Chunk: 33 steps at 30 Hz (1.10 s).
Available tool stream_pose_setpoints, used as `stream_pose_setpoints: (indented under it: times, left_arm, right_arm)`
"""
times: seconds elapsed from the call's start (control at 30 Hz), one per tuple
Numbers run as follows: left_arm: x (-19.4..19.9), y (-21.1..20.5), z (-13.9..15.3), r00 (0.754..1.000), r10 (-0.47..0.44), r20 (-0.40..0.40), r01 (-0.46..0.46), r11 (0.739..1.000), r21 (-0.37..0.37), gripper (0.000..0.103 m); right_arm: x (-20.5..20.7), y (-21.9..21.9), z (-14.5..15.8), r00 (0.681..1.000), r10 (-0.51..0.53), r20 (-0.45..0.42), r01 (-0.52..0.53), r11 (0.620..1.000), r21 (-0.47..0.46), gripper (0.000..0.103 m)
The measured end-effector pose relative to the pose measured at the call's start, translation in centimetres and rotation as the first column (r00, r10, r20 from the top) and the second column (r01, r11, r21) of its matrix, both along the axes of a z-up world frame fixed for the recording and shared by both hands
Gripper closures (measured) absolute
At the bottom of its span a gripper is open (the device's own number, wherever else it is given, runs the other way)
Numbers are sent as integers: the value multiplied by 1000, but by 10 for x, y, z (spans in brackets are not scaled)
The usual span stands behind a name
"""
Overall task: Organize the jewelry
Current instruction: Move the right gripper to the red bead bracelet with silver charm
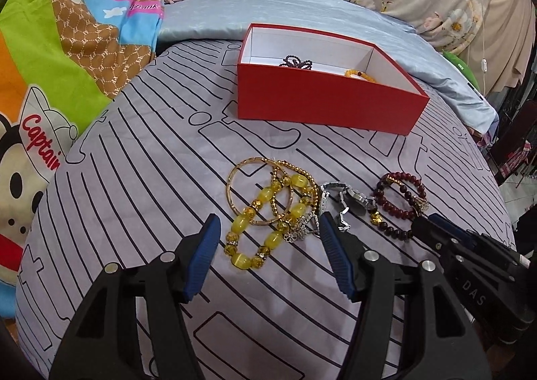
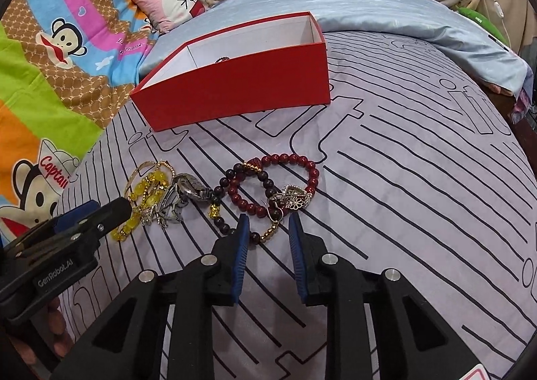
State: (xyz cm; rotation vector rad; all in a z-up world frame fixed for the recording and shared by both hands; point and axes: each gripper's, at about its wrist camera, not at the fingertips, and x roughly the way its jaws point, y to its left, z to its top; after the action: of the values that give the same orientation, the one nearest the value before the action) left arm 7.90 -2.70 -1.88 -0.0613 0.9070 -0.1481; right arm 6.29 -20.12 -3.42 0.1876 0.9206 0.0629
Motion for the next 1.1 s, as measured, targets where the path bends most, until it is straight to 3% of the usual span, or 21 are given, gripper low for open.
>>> stream_pose_setpoints:
  times: [0.57, 0.67, 0.87, 1.1]
  left_arm:
    - [1, -2, -3, 1000, -9, -8, 9, 1000, -7, 44]
    - [1, -1, -3, 1000, -9, -7, 9, 1000, -6, 44]
    - [1, -1, -2, 1000, -9, -8, 9, 1000, -11, 44]
    - [0, -1, -1, 1000, -14, -5, 14, 1000, -14, 44]
  right_arm:
    - [9, -8, -2, 1000, -14, 2, 14, 1000, 27, 83]
    - [9, -8, -3, 1000, -10, 0, 10, 999, 36, 95]
    - [6, -9, 4, 1000, -12, 24, 11, 999, 45, 95]
    - [10, -10, -4, 1000, -8, -14, 8, 998, 55, 94]
